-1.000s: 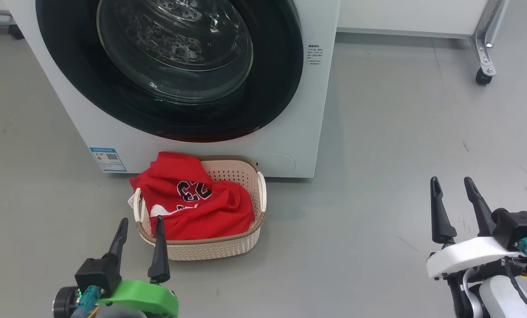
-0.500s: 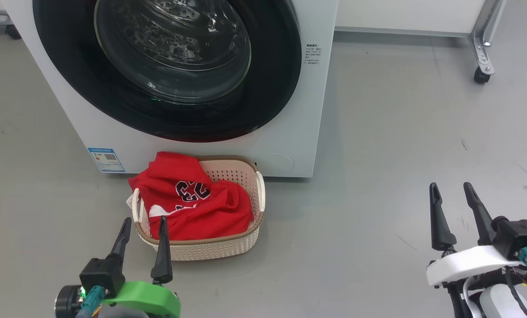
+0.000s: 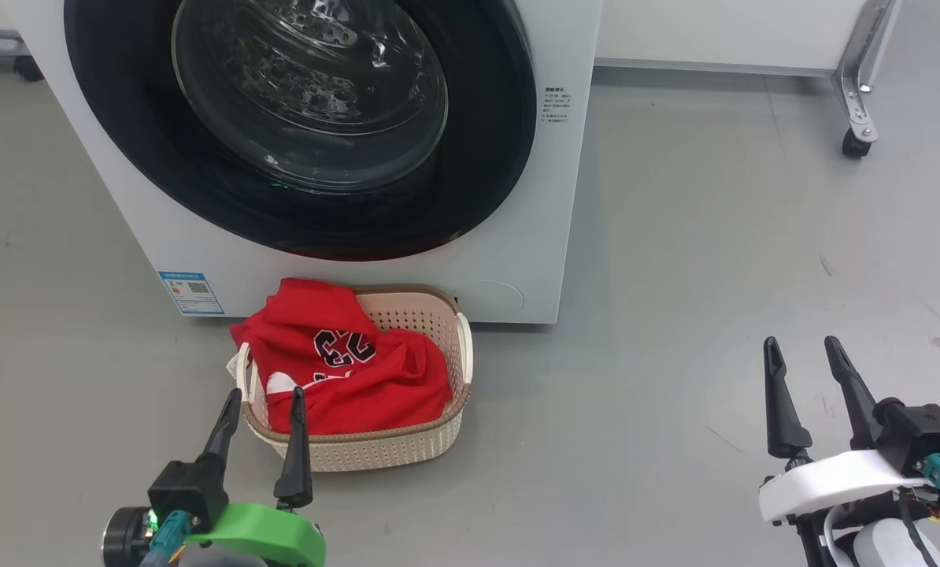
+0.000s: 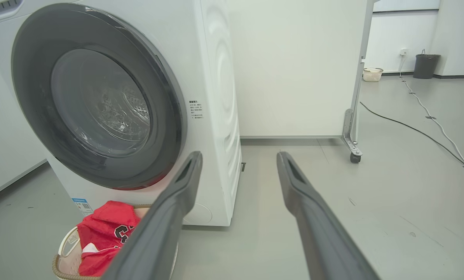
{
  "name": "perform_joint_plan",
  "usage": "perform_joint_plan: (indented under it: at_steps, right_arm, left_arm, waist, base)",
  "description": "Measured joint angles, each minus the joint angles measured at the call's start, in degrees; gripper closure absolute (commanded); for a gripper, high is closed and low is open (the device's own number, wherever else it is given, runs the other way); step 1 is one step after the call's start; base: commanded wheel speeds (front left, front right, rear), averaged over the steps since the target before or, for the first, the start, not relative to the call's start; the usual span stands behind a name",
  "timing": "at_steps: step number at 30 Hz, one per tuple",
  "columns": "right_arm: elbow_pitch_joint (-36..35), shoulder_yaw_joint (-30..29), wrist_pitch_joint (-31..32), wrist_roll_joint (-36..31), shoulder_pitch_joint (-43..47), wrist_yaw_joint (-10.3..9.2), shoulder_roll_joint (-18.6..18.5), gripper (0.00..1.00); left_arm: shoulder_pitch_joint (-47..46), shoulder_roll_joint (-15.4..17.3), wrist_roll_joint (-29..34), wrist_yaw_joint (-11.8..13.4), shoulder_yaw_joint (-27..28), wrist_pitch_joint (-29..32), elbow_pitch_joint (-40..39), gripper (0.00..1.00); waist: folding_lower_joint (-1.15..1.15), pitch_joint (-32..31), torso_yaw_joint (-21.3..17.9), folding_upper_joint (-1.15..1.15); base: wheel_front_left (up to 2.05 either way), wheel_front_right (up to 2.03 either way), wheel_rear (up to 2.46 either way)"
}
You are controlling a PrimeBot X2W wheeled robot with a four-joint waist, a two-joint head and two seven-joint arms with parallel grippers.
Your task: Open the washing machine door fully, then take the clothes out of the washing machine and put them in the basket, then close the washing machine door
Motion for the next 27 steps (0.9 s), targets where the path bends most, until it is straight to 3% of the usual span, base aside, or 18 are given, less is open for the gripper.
perform_joint_plan:
  at_steps: [10,27]
  right_arm:
    - [-0.29,-0.21,0.0,-0.48,0.98,0.07,0.32,0.0]
    - [-0.88,-1.0,0.0,-0.91,1.84,0.09,0.97,0.0]
  left_arm:
    - [0.14,-0.01,-2.14,-1.74,0.29,0.0,-0.01,0.0]
    - [0.73,-0.01,-2.59,-2.24,0.57,0.0,-0.23,0.0]
  waist:
    - [0.0,-0.27,-0.1,0.0]
    - [0.0,-0.32,-0.23,0.0]
  base:
    - [0.0,0.0,0.0]
    - [0.0,0.0,0.0]
